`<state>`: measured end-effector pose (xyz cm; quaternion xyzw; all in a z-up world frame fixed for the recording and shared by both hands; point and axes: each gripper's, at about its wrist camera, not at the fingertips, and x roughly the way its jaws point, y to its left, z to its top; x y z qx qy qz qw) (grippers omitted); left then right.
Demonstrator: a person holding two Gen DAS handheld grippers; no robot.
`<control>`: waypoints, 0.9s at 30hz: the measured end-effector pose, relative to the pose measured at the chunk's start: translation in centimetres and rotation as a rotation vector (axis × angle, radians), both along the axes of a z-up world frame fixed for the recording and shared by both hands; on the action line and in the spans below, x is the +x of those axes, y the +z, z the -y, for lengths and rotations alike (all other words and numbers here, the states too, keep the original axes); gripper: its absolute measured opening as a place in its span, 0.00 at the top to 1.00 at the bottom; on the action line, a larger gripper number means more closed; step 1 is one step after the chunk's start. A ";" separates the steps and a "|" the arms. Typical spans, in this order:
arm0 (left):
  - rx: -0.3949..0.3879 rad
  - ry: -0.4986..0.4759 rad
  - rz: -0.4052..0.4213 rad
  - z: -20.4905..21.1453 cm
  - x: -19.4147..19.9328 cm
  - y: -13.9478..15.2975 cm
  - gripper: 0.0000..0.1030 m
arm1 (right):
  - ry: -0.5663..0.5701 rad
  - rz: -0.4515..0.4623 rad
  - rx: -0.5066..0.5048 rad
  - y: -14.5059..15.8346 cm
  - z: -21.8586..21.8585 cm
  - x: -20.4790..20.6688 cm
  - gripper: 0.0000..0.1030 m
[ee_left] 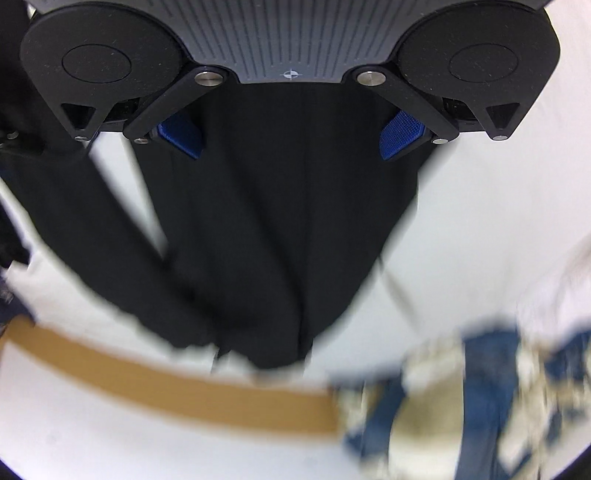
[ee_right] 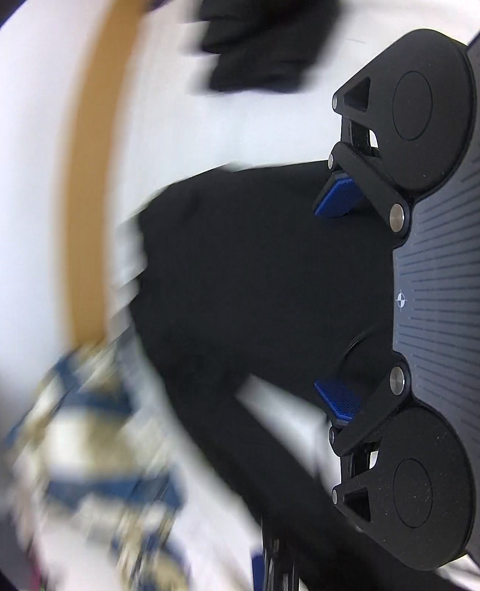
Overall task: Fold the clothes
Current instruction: 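Pull both grippers back from the flattened trousers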
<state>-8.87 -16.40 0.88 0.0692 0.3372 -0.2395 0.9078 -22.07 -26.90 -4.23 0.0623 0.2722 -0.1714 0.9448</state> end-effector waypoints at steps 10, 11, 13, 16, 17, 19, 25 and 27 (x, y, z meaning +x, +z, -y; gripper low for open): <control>0.010 -0.257 0.109 -10.6 -10.9 -0.7 0.01 | 0.447 -0.097 -0.023 0.5 -5.8 -19.0 0.05; -0.002 -0.277 0.114 -11.2 -11.4 -0.4 0.01 | 0.518 -0.110 -0.038 0.8 -6.2 -20.2 0.05; -0.030 -0.311 0.124 -12.5 -12.4 0.3 0.01 | 0.608 -0.124 -0.047 1.6 -6.9 -22.3 0.05; -0.078 -0.315 0.182 -14.1 -14.8 3.1 0.01 | 0.608 -0.064 0.005 4.0 -7.8 -24.9 0.05; -0.088 -0.309 0.215 -14.4 -15.7 4.1 0.01 | 0.596 -0.028 0.011 5.1 -8.2 -25.7 0.05; -0.115 -0.279 0.273 -15.1 -17.4 6.1 0.01 | 0.517 0.059 -0.047 7.3 -9.5 -27.0 0.05; -0.254 -0.255 0.391 -17.9 -21.9 13.2 0.01 | 0.410 0.180 -0.491 12.6 -16.8 -31.9 0.05; -0.300 -0.320 0.415 -17.7 -23.3 15.6 0.01 | 0.507 0.222 -0.527 14.7 -18.5 -33.5 0.05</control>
